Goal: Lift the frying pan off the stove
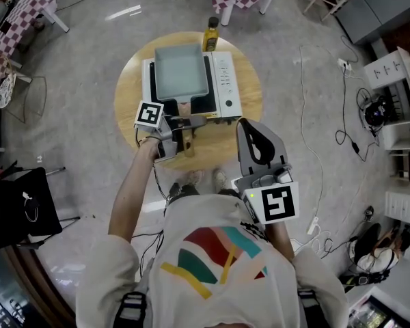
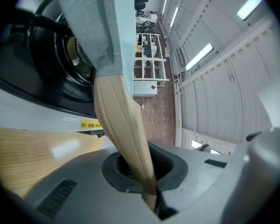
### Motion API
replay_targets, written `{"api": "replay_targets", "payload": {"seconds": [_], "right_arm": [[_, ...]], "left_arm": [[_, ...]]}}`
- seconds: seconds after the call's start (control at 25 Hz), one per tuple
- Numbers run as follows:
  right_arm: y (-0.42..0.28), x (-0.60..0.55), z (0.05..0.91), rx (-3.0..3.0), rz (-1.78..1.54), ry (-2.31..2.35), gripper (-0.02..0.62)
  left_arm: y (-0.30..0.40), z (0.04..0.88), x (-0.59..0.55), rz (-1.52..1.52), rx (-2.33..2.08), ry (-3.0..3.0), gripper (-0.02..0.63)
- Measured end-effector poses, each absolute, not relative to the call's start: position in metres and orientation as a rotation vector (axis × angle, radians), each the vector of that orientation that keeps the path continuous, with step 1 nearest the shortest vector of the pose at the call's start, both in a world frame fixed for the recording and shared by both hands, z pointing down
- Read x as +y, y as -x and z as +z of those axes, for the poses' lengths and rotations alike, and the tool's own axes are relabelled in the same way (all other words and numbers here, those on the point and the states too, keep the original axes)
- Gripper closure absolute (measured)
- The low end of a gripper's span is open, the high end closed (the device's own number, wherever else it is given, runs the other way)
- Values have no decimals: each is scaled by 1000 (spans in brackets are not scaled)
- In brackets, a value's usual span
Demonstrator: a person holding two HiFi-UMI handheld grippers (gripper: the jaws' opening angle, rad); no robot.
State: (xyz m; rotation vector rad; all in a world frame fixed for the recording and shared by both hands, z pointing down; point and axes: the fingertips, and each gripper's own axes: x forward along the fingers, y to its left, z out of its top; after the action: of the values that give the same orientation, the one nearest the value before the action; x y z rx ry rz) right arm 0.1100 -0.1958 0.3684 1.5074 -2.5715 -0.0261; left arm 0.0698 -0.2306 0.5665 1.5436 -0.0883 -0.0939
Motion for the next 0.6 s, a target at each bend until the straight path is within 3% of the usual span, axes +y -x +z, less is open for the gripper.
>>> {"api": "replay_targets", "payload": {"seconds": [0.6], "right_arm": [[-99, -199, 354, -2657, -136, -1495, 601]], "left_arm": [[-77, 546, -231, 46, -157, -1809, 600]]}}
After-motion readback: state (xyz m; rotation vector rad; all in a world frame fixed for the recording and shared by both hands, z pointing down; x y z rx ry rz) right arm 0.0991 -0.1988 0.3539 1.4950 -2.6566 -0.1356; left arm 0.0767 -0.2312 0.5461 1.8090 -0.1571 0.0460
